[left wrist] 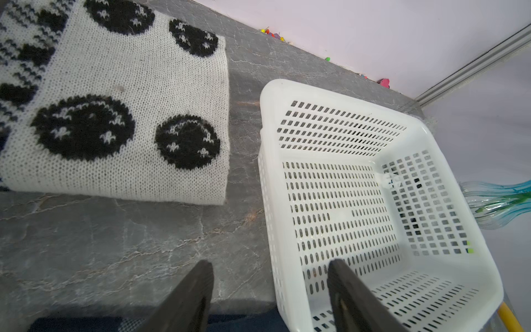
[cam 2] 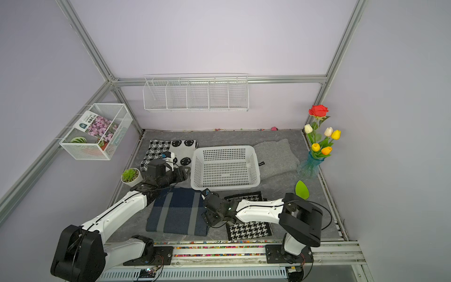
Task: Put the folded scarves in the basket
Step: Pick up the scarf at the center of the board.
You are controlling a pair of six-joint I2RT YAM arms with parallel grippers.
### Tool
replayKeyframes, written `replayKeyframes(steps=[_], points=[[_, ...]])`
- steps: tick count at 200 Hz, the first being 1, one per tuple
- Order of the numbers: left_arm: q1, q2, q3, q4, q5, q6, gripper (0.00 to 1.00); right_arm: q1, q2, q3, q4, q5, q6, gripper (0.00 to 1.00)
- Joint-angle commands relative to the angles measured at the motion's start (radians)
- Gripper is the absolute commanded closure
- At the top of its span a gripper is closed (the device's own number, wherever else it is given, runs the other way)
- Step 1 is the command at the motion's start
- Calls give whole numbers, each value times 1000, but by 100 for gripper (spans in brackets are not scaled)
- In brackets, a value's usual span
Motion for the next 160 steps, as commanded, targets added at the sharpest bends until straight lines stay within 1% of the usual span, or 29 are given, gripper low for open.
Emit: replayKeyframes(steps=[1,39,62,87,100,109,116,139,160], points=[[-3,-20,-22,4,0,16,32,4,72,58,62,10,48,15],[-2,-20,-29,16,6,16,32,4,116,54,71,36,67,16],[-3,-20,-33,18,4,14,32,4,161,52,88,33,68,25],[-3,-31,-54,25,11,0,33,4,189,44,105,34,59,42],[-3,-47,-77,30,13,-16,33,4,172,16,103,59,57,57],[-3,-61,-94,30,8,-28,33,4,149,-8,82,82,52,65],[-4,-70,-105,30,1,-38,33,4,128,-28,61,102,50,68],[-3,-108,-159,43,21,-96,34,3,61,-93,-3,166,52,68],[-5,-161,-253,107,36,-166,33,3,42,-122,-14,146,39,69]])
